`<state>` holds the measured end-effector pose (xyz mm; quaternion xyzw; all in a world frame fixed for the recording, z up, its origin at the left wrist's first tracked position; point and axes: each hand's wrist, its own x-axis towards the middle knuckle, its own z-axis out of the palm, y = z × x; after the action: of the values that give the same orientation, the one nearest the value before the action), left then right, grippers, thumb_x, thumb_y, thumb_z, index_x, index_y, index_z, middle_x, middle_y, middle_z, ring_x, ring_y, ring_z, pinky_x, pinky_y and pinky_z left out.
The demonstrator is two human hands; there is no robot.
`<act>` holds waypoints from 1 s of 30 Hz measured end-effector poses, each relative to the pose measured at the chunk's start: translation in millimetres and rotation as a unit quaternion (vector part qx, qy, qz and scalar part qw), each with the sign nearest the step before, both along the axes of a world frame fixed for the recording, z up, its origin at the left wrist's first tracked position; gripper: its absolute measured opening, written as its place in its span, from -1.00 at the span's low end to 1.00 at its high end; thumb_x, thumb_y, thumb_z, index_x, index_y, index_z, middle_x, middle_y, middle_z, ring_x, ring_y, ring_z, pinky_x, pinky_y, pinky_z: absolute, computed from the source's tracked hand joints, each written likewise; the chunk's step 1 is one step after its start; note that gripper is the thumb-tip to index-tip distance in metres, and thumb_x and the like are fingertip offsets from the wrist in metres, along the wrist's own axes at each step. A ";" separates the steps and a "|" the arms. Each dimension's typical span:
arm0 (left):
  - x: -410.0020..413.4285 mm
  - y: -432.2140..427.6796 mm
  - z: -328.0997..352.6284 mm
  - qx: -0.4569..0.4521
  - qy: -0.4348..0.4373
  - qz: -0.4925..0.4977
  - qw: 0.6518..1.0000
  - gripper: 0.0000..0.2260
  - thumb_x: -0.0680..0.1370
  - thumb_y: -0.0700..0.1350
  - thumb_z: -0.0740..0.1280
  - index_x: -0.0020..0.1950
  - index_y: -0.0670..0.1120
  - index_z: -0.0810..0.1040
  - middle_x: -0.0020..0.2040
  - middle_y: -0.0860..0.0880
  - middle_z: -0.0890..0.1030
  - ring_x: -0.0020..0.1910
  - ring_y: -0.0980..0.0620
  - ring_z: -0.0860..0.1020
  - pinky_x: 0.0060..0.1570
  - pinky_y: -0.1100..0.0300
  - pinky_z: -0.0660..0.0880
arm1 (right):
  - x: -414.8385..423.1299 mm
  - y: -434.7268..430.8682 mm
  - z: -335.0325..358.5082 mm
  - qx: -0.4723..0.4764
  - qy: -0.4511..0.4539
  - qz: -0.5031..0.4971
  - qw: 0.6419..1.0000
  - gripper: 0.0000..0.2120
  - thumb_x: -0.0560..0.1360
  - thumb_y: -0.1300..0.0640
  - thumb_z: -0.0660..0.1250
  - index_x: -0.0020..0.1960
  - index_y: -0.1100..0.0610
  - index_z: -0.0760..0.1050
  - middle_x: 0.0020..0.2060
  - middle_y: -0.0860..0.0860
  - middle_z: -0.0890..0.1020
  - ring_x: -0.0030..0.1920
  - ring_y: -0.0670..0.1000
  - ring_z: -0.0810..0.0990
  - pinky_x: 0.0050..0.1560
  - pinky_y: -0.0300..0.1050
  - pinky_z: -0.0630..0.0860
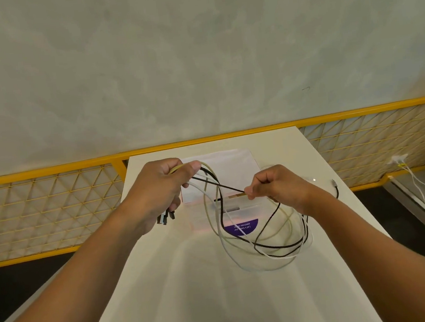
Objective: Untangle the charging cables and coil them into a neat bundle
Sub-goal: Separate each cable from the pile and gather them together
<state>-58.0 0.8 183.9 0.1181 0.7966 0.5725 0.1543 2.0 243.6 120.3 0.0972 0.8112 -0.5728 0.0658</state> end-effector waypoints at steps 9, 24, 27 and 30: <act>-6.3 -7.1 -2.9 0.033 -0.013 0.023 0.999 -0.59 0.55 0.03 0.42 -0.47 -0.02 0.42 -0.56 0.07 0.23 -0.58 0.07 0.19 -0.43 0.17 0.26 | 6.2 22.0 -51.0 0.007 -0.079 -0.050 0.996 -0.82 0.50 0.32 0.43 -0.27 0.23 0.62 -0.24 -0.06 0.74 -0.06 -0.18 0.70 0.13 -0.15 0.45; -10.3 -8.8 3.1 0.063 -0.010 0.025 0.998 -0.64 0.56 -0.01 0.41 -0.33 -0.14 0.40 -0.53 0.06 0.18 -0.59 0.09 0.14 -0.52 0.21 0.23 | 29.0 42.1 -110.4 0.031 -0.197 -0.107 0.974 -0.90 0.45 0.26 0.48 -0.25 0.22 0.66 -0.11 0.01 0.74 0.04 0.01 0.63 -0.03 -0.16 0.42; -10.1 -9.4 3.2 0.066 -0.009 0.026 0.997 -0.65 0.56 -0.02 0.40 -0.32 -0.14 0.38 -0.52 0.05 0.17 -0.58 0.08 0.12 -0.53 0.22 0.22 | 36.9 42.1 -116.7 0.047 -0.204 -0.113 0.971 -0.85 0.45 0.21 0.50 -0.28 0.23 0.63 -0.28 0.05 0.65 -0.18 0.00 0.55 -0.28 -0.23 0.34; -10.3 -10.9 2.4 0.066 -0.009 0.028 0.997 -0.65 0.56 -0.02 0.41 -0.32 -0.14 0.39 -0.51 0.04 0.16 -0.57 0.08 0.12 -0.52 0.21 0.22 | 44.6 42.4 -121.8 0.044 -0.218 -0.120 0.968 -0.79 0.48 0.23 0.48 -0.30 0.21 0.56 -0.50 -0.09 0.51 -0.35 -0.08 0.42 -0.40 -0.30 0.27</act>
<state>-68.3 -10.1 186.3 0.1007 0.7588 0.6286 0.1376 46.6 286.0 -1.5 0.3189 0.7840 -0.5054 0.1679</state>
